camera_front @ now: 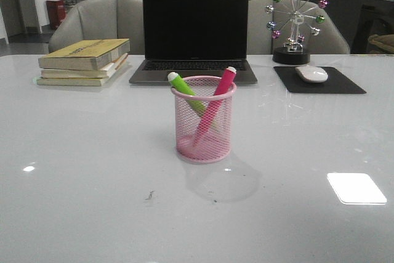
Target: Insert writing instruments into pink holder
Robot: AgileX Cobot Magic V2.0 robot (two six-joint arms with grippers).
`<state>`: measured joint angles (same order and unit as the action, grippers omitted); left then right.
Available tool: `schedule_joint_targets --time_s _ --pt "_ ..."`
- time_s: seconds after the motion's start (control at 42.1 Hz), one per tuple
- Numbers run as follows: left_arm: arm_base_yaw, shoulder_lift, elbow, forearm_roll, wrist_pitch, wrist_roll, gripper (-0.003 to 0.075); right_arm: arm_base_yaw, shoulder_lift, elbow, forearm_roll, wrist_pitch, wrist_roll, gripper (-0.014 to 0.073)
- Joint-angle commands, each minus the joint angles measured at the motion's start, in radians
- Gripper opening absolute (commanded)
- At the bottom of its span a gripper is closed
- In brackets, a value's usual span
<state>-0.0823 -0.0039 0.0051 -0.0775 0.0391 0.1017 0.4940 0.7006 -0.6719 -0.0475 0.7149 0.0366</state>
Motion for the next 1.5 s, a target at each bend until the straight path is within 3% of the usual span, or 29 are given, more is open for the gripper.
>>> schedule_joint_targets --time_s 0.0,0.262,0.476,0.69,0.927,1.474 --pt "-0.008 -0.022 0.004 -0.010 -0.092 -0.001 0.0092 0.002 -0.004 -0.028 -0.017 -0.070 -0.001 0.0056" --pt "-0.008 -0.022 0.004 -0.010 -0.092 -0.001 0.0092 -0.035 -0.051 -0.007 -0.015 -0.088 -0.001 0.0056" --pt "-0.008 -0.020 0.004 -0.010 -0.092 -0.001 0.0092 -0.303 -0.271 0.228 -0.015 -0.405 -0.001 0.0056" --pt "-0.008 -0.020 0.004 -0.010 -0.092 -0.001 0.0092 -0.470 -0.566 0.511 0.015 -0.658 0.001 0.0056" --pt "-0.008 -0.020 0.004 -0.010 -0.092 -0.001 0.0092 -0.497 -0.722 0.694 0.077 -0.740 0.001 0.0056" --pt "-0.008 -0.020 0.004 -0.010 -0.092 -0.001 0.0092 -0.497 -0.732 0.696 0.077 -0.723 0.001 0.0056"
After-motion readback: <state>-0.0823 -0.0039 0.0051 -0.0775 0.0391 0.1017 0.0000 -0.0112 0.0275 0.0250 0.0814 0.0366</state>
